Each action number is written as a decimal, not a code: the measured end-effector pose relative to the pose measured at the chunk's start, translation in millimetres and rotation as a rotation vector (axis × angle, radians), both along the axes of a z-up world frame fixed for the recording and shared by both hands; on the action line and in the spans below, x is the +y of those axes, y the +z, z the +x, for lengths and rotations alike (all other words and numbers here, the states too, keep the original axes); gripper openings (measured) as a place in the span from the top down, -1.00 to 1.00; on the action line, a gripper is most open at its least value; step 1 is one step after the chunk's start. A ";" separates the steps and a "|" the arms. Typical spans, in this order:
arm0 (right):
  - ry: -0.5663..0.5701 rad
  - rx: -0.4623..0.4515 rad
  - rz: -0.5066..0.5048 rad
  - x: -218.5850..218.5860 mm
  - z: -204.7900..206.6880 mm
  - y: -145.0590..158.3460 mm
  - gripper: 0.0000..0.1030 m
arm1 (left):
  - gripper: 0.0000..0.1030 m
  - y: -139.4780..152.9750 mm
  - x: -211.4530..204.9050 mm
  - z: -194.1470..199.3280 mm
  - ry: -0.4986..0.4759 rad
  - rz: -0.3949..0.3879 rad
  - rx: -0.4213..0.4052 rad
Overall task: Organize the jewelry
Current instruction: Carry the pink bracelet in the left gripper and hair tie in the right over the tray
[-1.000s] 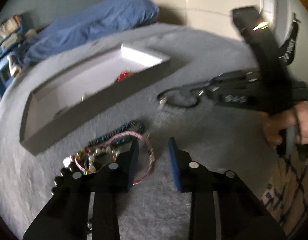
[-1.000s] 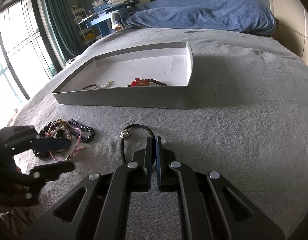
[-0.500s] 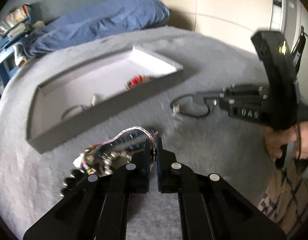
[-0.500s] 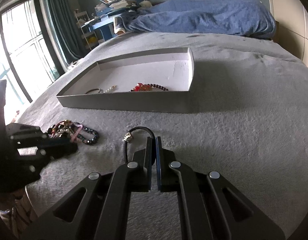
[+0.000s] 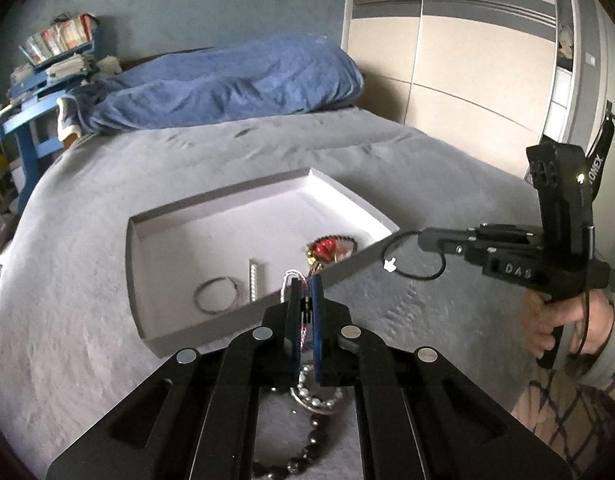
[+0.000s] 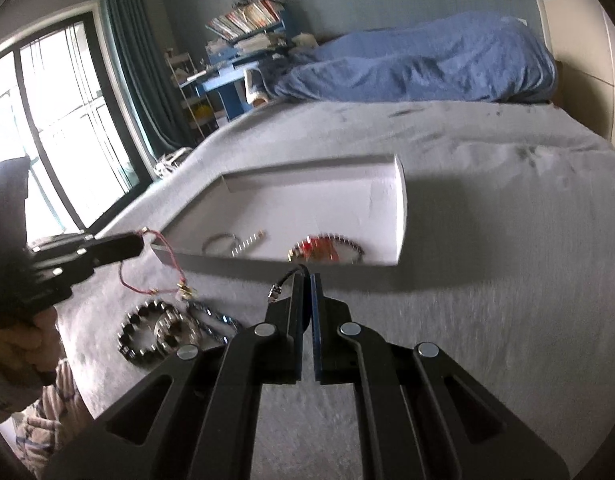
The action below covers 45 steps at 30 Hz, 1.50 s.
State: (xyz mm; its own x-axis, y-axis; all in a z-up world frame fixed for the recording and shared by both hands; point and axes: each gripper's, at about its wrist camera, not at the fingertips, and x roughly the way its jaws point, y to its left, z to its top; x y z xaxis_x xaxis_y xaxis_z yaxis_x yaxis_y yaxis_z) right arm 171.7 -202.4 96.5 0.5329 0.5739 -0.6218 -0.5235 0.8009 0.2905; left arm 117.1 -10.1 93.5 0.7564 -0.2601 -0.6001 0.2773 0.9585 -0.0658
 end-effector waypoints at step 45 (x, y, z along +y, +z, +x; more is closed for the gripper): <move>0.036 0.118 -0.146 70.7 85.4 -36.8 0.93 | 0.90 1.4 29.1 100.6 0.106 0.020 -0.023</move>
State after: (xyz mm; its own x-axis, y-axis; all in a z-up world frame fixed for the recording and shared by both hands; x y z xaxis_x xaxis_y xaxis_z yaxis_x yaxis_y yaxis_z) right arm 257.1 -131.8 59.7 0.4318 0.4907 -0.7568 -0.5220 0.8202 0.2340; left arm 217.7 19.0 94.9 0.7927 -0.1658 -0.5867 0.1752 0.9837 -0.0414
